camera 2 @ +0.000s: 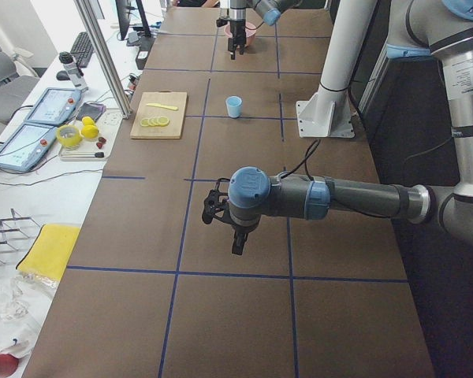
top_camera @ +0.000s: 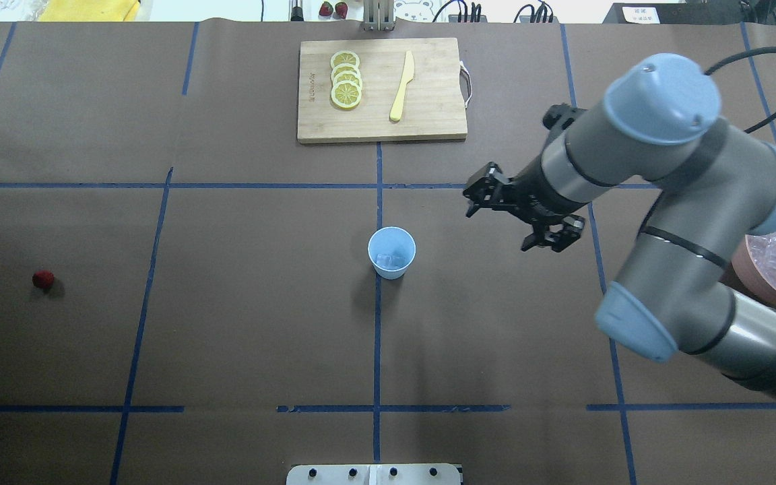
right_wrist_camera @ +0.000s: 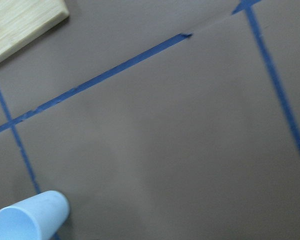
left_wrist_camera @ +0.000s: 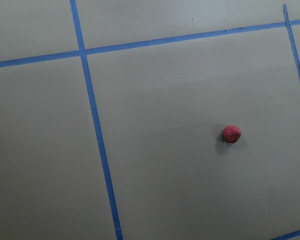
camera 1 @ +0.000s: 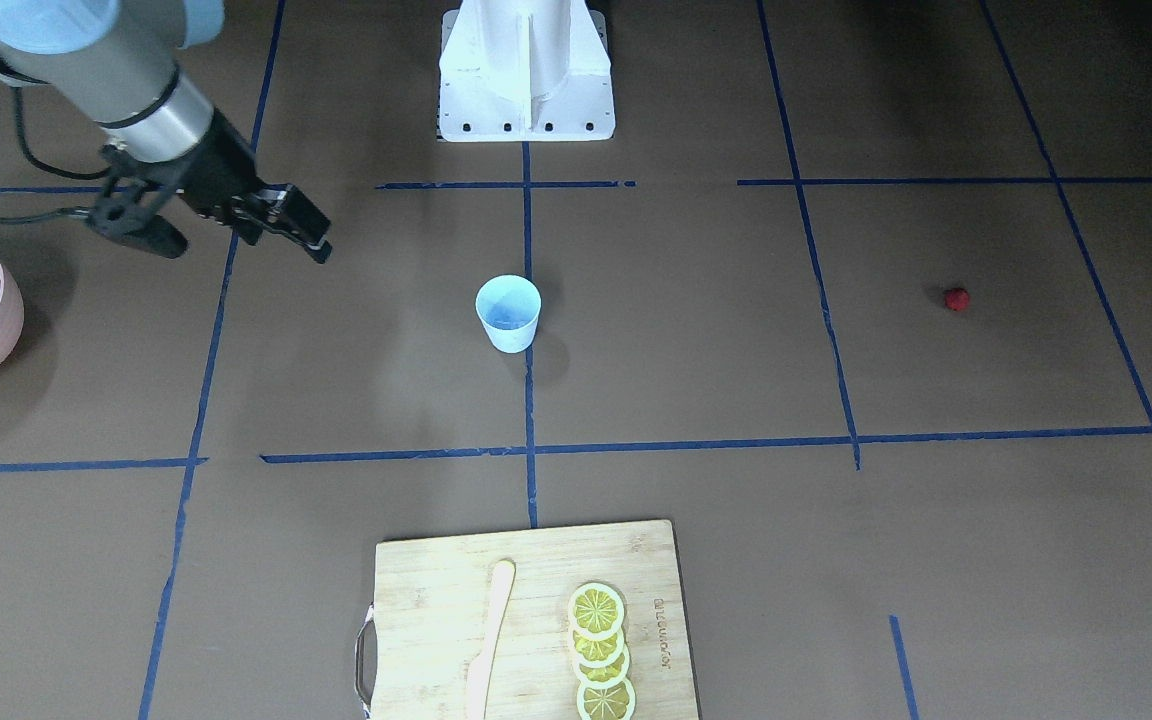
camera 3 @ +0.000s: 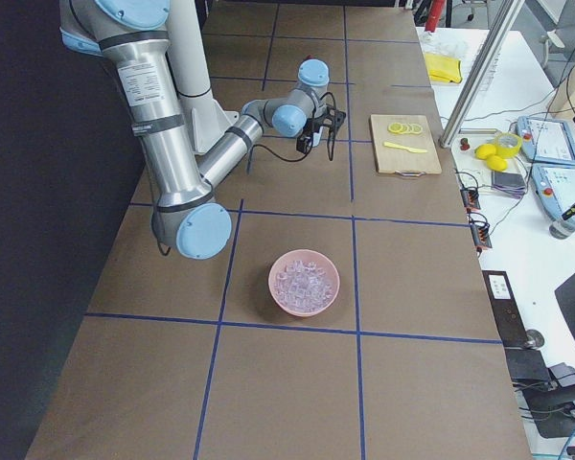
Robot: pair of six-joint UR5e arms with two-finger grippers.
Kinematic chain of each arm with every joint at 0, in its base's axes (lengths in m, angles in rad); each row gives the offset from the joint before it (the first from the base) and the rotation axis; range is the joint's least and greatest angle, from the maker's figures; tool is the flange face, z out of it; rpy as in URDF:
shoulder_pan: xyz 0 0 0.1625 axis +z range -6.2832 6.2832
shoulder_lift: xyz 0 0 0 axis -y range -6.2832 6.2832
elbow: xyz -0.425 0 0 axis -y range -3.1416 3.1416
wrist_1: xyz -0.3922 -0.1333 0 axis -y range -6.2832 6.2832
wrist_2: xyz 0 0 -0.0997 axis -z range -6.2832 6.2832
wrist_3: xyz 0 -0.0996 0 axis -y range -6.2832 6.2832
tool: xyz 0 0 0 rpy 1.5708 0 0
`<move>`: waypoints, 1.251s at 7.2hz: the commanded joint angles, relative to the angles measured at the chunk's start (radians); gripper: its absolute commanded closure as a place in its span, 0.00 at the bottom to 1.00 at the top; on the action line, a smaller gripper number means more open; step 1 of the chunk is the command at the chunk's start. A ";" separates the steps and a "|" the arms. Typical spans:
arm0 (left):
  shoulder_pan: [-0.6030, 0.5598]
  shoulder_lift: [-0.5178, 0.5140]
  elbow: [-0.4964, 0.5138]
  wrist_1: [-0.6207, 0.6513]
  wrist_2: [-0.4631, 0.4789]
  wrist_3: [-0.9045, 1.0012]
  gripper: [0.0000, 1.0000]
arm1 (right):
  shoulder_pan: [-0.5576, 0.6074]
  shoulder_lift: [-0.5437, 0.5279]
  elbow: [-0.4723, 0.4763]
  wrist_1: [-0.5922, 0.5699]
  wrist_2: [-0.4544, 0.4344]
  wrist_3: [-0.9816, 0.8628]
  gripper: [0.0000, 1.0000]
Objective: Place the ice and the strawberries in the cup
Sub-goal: 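Move the right gripper back over the pink ice bowl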
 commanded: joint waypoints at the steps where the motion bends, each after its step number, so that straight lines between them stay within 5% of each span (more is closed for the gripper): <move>1: 0.000 0.013 -0.002 -0.004 0.000 -0.002 0.00 | 0.119 -0.240 0.045 0.009 0.025 -0.376 0.00; 3: 0.000 0.016 -0.003 -0.005 0.000 -0.002 0.00 | 0.246 -0.370 0.006 0.012 0.025 -0.711 0.00; 5: 0.000 0.016 -0.006 -0.007 -0.002 -0.002 0.00 | 0.342 -0.381 -0.101 0.010 0.023 -0.957 0.00; 9: 0.000 0.016 -0.006 -0.007 -0.026 -0.002 0.00 | 0.388 -0.370 -0.236 0.024 0.020 -0.886 0.02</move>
